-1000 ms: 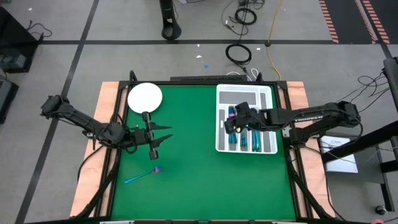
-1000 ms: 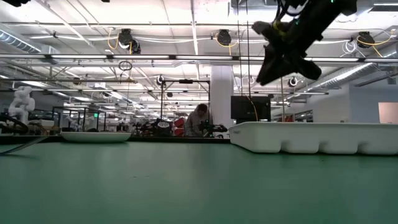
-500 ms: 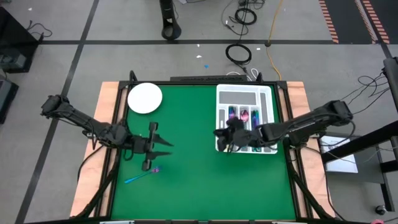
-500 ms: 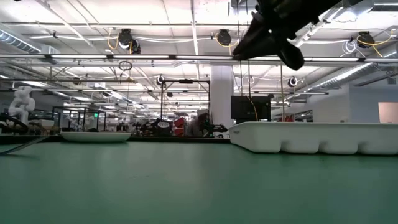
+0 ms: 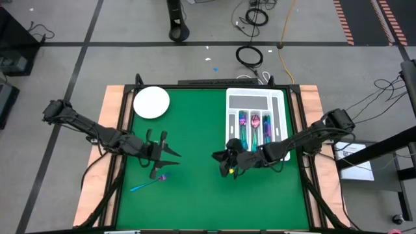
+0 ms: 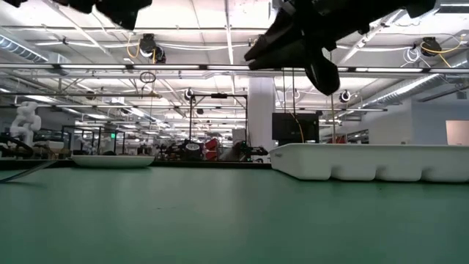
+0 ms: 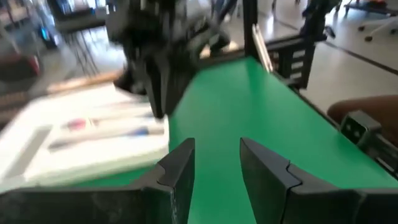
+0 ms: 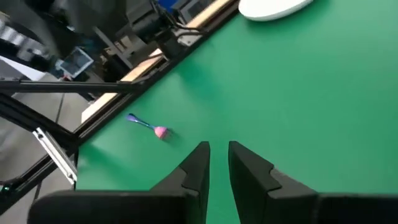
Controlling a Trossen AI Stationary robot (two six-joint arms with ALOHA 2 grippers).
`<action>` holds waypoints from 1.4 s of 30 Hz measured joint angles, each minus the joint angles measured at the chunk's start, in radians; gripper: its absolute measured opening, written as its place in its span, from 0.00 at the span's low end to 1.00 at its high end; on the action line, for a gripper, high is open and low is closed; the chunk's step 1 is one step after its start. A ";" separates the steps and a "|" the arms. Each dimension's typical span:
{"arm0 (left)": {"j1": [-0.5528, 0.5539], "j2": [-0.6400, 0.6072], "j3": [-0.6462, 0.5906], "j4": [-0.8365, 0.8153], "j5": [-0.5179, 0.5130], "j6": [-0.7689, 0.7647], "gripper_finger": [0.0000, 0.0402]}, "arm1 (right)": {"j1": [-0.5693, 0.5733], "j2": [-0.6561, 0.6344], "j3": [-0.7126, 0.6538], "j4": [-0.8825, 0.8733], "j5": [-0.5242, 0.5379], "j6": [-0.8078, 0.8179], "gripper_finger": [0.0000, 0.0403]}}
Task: Sort silverware
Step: Put the blue fork into the white cutlery tray
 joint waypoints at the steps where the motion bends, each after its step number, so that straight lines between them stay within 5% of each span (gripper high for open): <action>1: 0.000 0.000 0.000 -0.024 -0.006 -0.027 0.32 | 0.000 0.006 0.009 0.004 0.001 -0.012 0.12; 15: -0.100 0.001 0.000 -0.099 -0.077 -0.224 0.32 | 0.004 0.092 0.228 -0.074 -0.030 -0.246 0.12; 31: -0.279 0.103 0.000 -0.185 -0.211 -0.499 0.32 | 0.006 0.092 0.231 -0.085 -0.024 -0.272 0.12; 42: -0.371 0.177 -0.001 -0.417 -0.220 -0.860 0.32 | 0.007 0.092 0.231 -0.085 -0.025 -0.283 0.12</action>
